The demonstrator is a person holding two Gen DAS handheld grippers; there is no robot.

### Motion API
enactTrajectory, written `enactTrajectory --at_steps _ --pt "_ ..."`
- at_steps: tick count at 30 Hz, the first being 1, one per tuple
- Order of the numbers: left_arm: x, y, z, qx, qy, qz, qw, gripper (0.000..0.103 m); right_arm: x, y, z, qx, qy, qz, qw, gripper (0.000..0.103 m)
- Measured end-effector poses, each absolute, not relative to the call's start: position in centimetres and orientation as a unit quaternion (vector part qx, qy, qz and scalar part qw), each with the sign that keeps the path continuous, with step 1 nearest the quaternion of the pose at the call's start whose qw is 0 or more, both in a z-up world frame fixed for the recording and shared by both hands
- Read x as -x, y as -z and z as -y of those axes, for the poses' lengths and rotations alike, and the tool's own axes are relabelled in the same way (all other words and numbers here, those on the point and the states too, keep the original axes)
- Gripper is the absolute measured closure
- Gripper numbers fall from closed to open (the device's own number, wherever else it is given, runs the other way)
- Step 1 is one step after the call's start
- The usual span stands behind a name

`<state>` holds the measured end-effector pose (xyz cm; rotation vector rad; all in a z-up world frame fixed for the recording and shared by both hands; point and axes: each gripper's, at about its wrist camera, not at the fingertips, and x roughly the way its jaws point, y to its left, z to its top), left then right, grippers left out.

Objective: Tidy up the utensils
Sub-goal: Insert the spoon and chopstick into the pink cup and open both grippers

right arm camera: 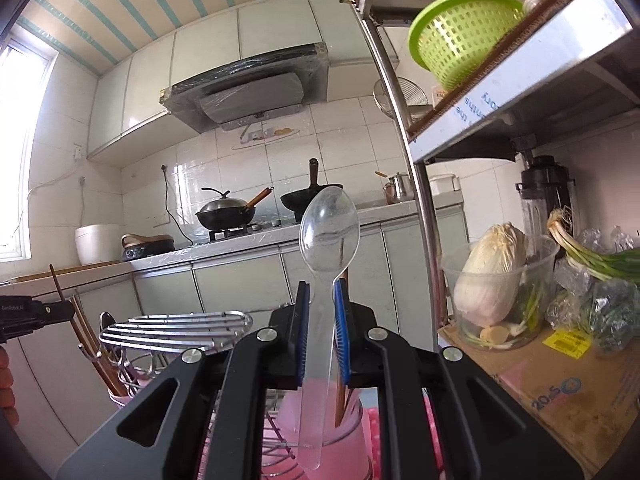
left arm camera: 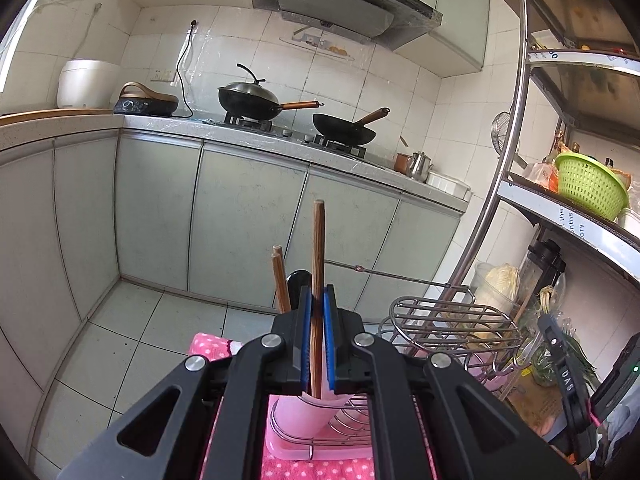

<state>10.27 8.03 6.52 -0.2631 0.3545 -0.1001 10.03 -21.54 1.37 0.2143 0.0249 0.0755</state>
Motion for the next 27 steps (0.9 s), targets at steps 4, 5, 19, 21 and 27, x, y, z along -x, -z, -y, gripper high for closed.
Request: enactTrajectory --at_steps 4,5,19,21,27 --pt "-10.0 -6.5 -8.2 0.129 0.054 -0.173 0.975 0.098 -10.2 -2.1 22.0 -0.123 -0.042 -0.007 0.992 0.090" --pt "-10.0 -6.7 -8.3 0.128 0.054 -0.171 0.975 0.098 -10.0 -2.6 22.0 -0.122 -0.045 0.003 0.991 0.090" --pt "-11.2 -6.7 -8.7 0.130 0.057 -0.175 0.974 0.098 -11.7 -2.9 20.8 -0.084 -0.034 0.037 0.995 0.090" --pt "-11.4 -6.5 -8.8 0.134 0.059 -0.178 0.973 0.098 -11.7 -2.3 21.0 -0.088 -0.032 0.031 0.995 0.090" --pt "-11.6 -5.8 -8.7 0.139 0.064 -0.187 0.970 0.098 -10.2 -0.7 21.0 -0.083 -0.022 0.023 0.996 0.090"
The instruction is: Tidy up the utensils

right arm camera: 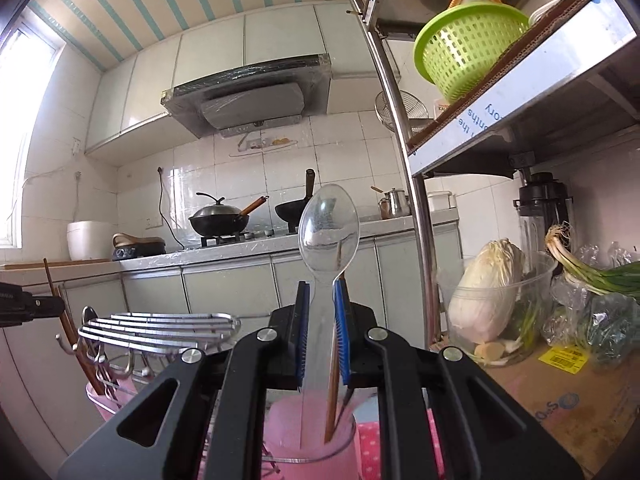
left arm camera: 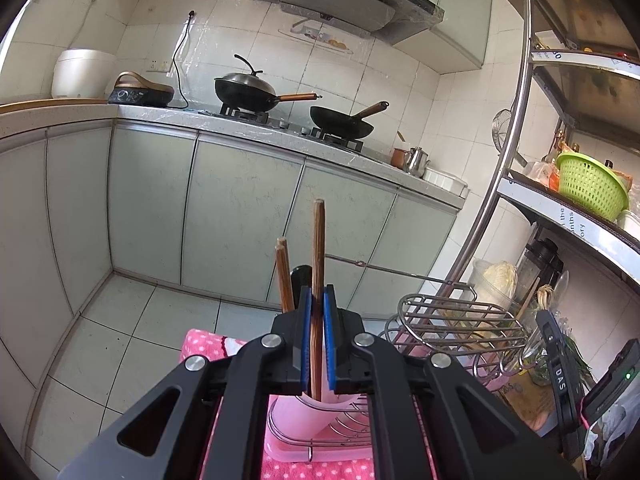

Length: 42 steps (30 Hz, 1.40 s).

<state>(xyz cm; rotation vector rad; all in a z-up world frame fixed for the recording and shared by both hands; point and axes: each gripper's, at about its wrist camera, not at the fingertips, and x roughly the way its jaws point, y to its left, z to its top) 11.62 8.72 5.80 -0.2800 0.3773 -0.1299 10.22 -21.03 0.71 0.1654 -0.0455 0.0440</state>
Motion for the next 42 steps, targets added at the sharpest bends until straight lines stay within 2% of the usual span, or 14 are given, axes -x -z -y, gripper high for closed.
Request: enactTrajectory --at_steps 4,11,27,32,33,35,37,38,40,42 --pt "-11.6 -5.2 -8.6 0.136 0.065 -0.194 0.969 0.098 -9.0 -0.2 20.9 -0.083 -0.015 0.025 0.996 0.090" --pt "-12.1 -4.8 -9.2 0.142 0.066 -0.204 0.966 0.098 -10.1 1.8 21.5 -0.109 -0.021 -0.039 0.993 0.090" --pt "-16.2 -4.2 -9.6 0.164 0.080 -0.243 0.953 0.097 -14.4 1.7 21.0 -0.133 -0.070 -0.156 0.976 0.090" --pt "-15.5 -4.1 -9.4 0.160 0.077 -0.244 0.953 0.094 -14.2 1.8 21.2 -0.137 -0.078 -0.170 0.973 0.090" --pt "-15.4 -4.2 -9.2 0.155 0.077 -0.244 0.954 0.093 -14.1 1.8 21.3 -0.137 -0.080 -0.174 0.972 0.087" --pt "-14.9 -4.4 -9.0 0.147 0.082 -0.245 0.955 0.084 -14.0 1.6 21.3 -0.138 -0.089 -0.179 0.970 0.079" --pt "-14.4 -4.6 -8.5 0.141 0.091 -0.245 0.955 0.073 -13.6 1.3 21.0 -0.131 -0.094 -0.179 0.971 0.062" --pt "-14.2 -4.8 -8.2 0.136 0.093 -0.243 0.956 0.068 -13.3 1.2 20.9 -0.126 -0.094 -0.179 0.971 0.060" --pt "-13.4 -5.2 -7.9 0.126 0.091 -0.232 0.960 0.063 -13.0 1.1 20.8 -0.123 -0.094 -0.180 0.971 0.057" --pt "-12.7 -5.6 -7.8 0.122 0.093 -0.223 0.963 0.062 -12.5 1.0 20.8 -0.122 -0.096 -0.180 0.971 0.056"
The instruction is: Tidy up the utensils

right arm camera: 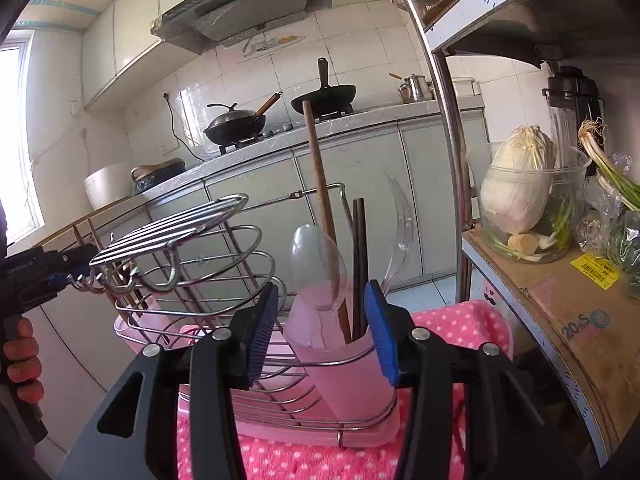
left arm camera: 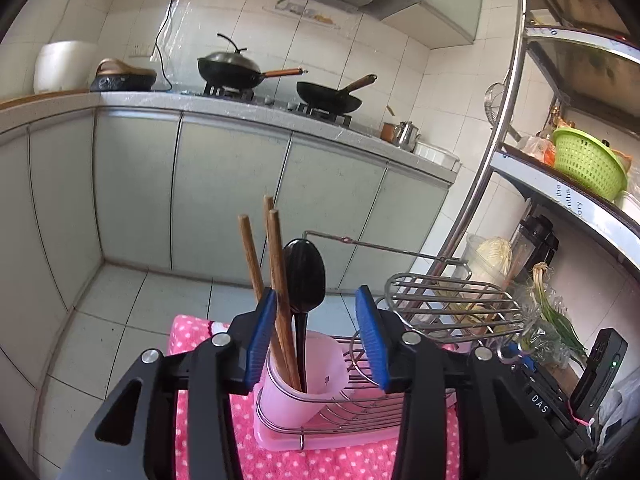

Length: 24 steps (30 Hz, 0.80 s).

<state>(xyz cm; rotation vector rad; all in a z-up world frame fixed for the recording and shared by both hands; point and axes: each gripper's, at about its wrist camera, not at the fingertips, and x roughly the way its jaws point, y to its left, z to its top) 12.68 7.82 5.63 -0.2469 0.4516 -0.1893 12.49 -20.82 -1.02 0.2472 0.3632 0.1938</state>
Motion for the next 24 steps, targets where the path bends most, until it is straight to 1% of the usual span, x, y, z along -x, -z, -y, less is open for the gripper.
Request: enactTrajectory --at_steps 5,10,17,21,23,24 --pt "-10.5 -6.8 -8.4 0.130 0.092 -0.207 0.965 0.060 -11.0 0.9 21.1 -0.122 -0.094 -0.179 0.972 0.054" --pt "-9.0 -6.8 -8.6 0.135 0.078 -0.213 0.965 0.059 -9.6 0.8 21.2 -0.118 -0.090 -0.192 0.970 0.054" --pt "-7.0 -5.4 -7.9 0.124 0.066 -0.231 0.963 0.055 -7.6 1.3 20.7 -0.126 -0.087 -0.225 0.962 0.054" --pt "-6.0 -4.1 -7.5 0.137 0.070 -0.249 0.956 0.055 -6.7 1.3 20.4 -0.128 -0.089 -0.241 0.958 0.053" --pt "-5.5 -3.5 -7.2 0.141 0.073 -0.255 0.954 0.055 -6.3 1.2 20.2 -0.128 -0.093 -0.246 0.956 0.050" --pt "-5.3 -3.3 -7.1 0.142 0.074 -0.258 0.953 0.055 -6.1 1.1 20.1 -0.128 -0.094 -0.247 0.956 0.045"
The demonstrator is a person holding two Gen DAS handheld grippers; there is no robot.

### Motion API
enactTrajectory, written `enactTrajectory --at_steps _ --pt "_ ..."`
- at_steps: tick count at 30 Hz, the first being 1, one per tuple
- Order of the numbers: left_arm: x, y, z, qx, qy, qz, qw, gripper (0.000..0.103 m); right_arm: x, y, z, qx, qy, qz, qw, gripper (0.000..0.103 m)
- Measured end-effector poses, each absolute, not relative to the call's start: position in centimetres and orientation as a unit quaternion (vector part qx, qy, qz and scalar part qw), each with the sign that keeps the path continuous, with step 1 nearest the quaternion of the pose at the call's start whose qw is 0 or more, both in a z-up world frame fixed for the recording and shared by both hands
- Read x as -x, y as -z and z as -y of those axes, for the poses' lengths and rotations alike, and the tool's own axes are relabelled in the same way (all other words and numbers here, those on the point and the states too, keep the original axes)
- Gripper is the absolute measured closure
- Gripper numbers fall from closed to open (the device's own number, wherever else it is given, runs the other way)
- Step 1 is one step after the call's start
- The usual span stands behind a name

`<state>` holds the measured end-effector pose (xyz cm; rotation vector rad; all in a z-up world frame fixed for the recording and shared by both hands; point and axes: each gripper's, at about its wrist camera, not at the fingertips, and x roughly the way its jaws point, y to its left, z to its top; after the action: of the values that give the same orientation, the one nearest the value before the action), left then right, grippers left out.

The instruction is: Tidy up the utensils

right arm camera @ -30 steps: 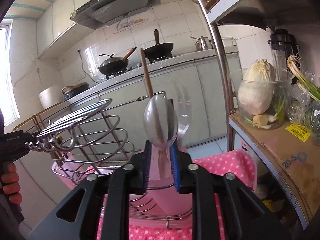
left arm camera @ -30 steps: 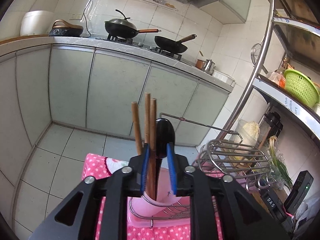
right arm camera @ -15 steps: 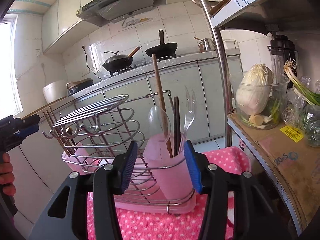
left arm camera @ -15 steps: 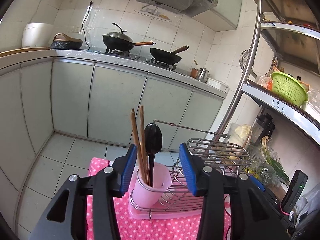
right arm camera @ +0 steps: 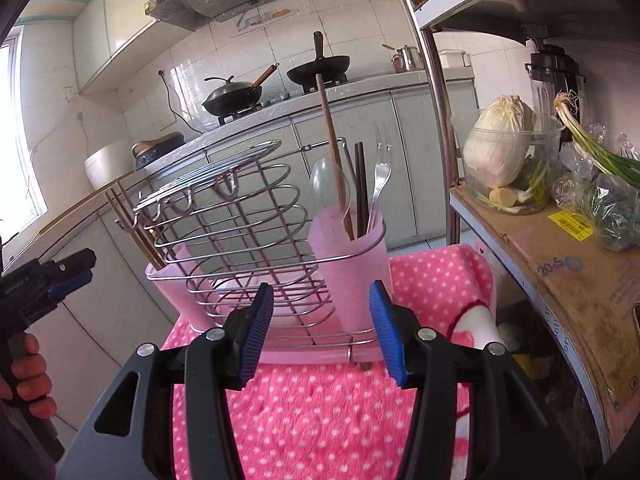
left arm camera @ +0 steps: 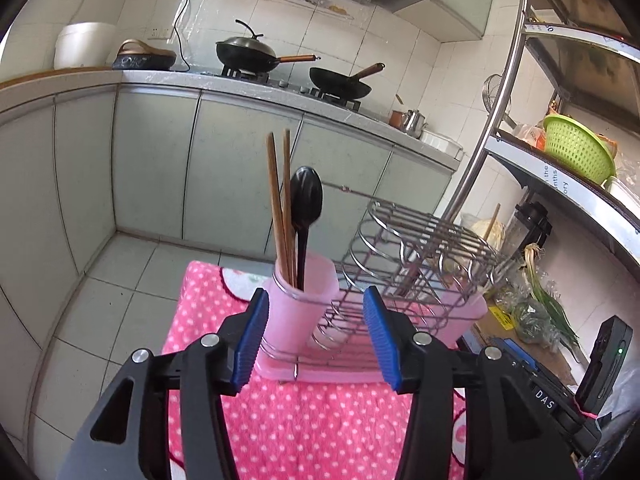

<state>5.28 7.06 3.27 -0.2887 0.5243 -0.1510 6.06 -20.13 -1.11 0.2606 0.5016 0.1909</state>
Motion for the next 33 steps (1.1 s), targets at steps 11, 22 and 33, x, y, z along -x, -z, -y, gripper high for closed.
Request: enactTrajectory --at_steps 11,22,33 --pt "-2.7 -1.3 -4.0 0.118 0.073 -0.280 0.950 0.054 -3.6 0.4 18.0 -0.089 -0.093 -0.245 0.961 0.035" --pt "-1.1 -0.8 -1.4 0.077 0.046 -0.278 0.956 0.054 -2.1 0.6 17.2 -0.061 -0.065 -0.248 0.965 0.035" --pt "-0.6 -0.6 -1.1 0.069 0.035 -0.284 0.956 0.054 -1.5 0.6 16.7 -0.051 -0.057 -0.245 0.967 0.035"
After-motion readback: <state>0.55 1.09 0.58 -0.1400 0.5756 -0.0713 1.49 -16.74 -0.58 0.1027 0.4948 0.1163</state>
